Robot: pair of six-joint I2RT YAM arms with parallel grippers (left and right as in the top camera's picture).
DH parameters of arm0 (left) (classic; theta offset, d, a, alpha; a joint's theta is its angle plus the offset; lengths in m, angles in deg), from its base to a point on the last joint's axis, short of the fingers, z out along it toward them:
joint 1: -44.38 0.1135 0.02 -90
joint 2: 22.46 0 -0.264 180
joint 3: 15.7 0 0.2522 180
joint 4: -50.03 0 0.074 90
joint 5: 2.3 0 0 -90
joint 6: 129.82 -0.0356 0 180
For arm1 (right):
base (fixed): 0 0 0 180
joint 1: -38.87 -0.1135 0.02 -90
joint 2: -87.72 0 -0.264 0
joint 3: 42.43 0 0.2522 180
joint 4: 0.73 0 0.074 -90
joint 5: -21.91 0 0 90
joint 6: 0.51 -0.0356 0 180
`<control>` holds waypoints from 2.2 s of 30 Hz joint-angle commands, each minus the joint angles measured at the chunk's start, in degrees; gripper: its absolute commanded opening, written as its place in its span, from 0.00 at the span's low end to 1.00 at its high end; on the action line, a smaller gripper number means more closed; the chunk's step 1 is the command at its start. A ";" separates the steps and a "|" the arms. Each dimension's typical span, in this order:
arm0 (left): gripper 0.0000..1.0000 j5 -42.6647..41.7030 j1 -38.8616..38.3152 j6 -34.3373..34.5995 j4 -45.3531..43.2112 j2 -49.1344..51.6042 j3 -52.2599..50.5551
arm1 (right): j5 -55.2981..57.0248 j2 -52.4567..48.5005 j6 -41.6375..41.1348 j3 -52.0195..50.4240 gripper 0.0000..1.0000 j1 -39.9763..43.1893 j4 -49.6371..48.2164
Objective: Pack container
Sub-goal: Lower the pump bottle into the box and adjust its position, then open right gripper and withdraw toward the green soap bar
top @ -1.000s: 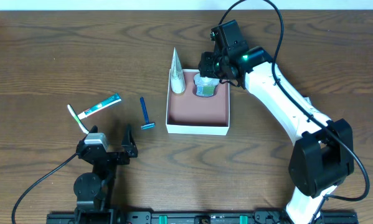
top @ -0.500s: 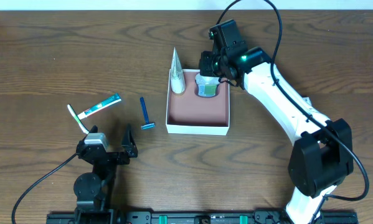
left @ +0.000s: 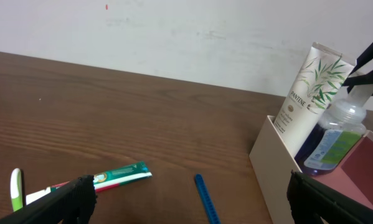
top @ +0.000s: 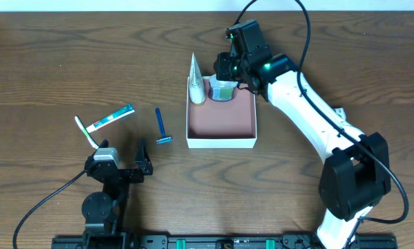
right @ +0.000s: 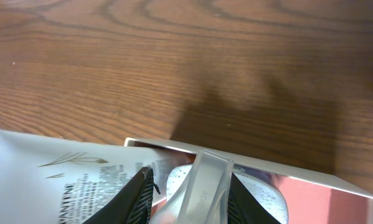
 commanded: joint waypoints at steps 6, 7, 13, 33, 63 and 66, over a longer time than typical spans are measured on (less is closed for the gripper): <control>0.98 -0.68 0.28 -0.11 1.95 -0.04 -1.01 | 2.47 1.42 0.22 0.87 0.31 -1.95 -1.03; 0.98 -0.68 0.28 -0.11 1.95 -0.04 -1.01 | 2.47 1.42 0.22 0.87 0.32 -1.95 -1.03; 0.98 -0.68 0.28 -0.11 1.95 -0.04 -1.01 | 2.47 1.42 0.24 0.87 0.38 -1.95 -1.03; 0.98 -0.68 0.28 -0.11 1.95 -0.04 -1.01 | 4.66 1.44 -1.18 0.87 0.40 -1.60 -1.99; 0.98 -0.68 0.28 -0.11 1.95 -0.04 -1.01 | 14.10 13.42 -3.82 6.49 0.99 25.62 43.15; 0.98 -0.68 0.28 -0.11 1.95 -0.04 -1.01 | 13.79 13.40 -6.71 2.62 0.99 28.96 43.67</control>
